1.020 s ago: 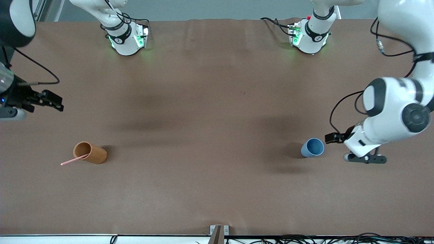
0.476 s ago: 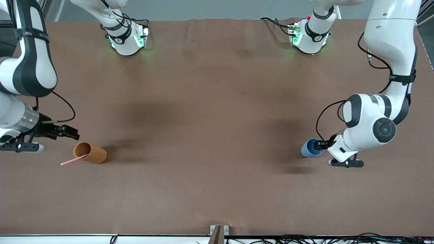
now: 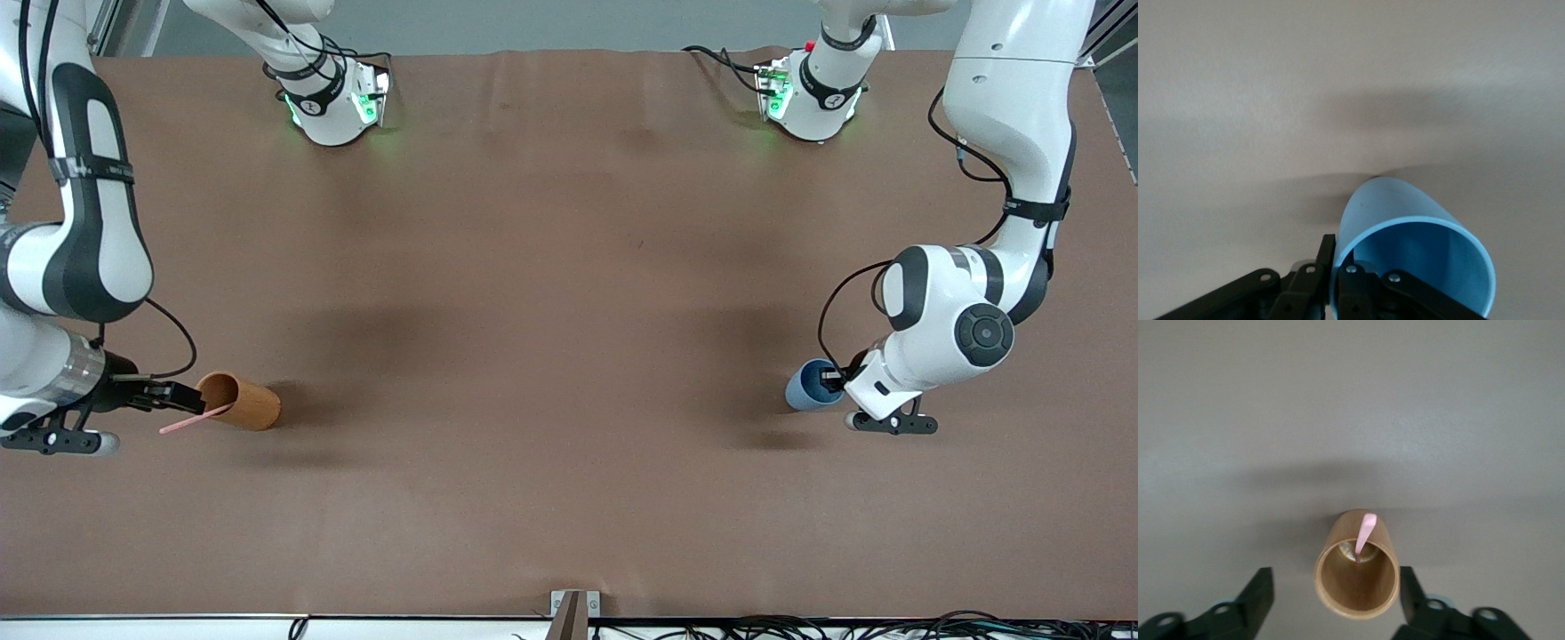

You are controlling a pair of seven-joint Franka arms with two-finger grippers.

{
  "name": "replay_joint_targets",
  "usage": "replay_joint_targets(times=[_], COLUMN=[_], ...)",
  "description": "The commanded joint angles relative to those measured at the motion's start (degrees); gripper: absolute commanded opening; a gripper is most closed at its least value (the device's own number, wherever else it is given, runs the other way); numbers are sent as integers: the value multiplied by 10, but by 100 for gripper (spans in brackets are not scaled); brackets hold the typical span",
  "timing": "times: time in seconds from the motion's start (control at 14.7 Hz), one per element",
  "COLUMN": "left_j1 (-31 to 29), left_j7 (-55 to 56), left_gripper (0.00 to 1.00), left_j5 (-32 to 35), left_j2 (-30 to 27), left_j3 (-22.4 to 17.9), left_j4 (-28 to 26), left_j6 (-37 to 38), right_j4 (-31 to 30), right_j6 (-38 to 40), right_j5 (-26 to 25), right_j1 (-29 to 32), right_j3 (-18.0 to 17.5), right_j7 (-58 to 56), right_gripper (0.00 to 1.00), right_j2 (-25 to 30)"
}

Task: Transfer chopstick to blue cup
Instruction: 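Reach the right gripper to the straw while the left gripper reaches the blue cup, then grasp the pink straw with the right gripper while the left gripper moves the cup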

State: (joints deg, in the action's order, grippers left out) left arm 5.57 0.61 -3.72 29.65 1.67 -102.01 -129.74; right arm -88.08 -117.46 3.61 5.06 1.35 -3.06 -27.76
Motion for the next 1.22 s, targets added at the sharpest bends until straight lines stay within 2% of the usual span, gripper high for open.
replay_joint_targets(times=[0.0, 0.14, 0.27, 0.34, 0.61, 0.88, 1.02, 1.09, 1.16], left_j1=[15, 18, 29, 49, 142, 183, 195, 201, 203], left_j7=[87, 223, 361, 420, 582, 652, 670, 670, 670], left_gripper=[0, 0, 0, 0, 0, 0, 0, 0, 1], left_j5=[13, 46, 76, 90, 114, 129, 130, 131, 133], left_j2=[-31, -26, -12, 2, 77, 113, 119, 124, 128], left_j3=[28, 84, 148, 166, 177, 178, 178, 178, 178], left_j4=[57, 100, 124, 135, 192, 198, 198, 198, 197], left_j6=[86, 124, 125, 125, 121, 84, 74, 67, 57], right_j4=[35, 38, 38, 39, 48, 49, 49, 49, 48], right_j6=[6, 6, 6, 6, 4, -22, -21, -19, -18], right_j5=[7, 9, 10, 10, 10, 10, 10, 7, 7], right_j1=[4, 4, 4, 4, 6, 5, 4, 5, 5], right_j3=[3, 3, 3, 3, 3, 11, 11, 12, 12], right_j7=[-9, -13, -13, -14, -20, -36, -36, -39, -44], right_gripper=[47, 43, 41, 39, 32, 27, 17, 2, 0], right_j2=[-35, -39, -38, -38, -38, -38, -37, -36, -33])
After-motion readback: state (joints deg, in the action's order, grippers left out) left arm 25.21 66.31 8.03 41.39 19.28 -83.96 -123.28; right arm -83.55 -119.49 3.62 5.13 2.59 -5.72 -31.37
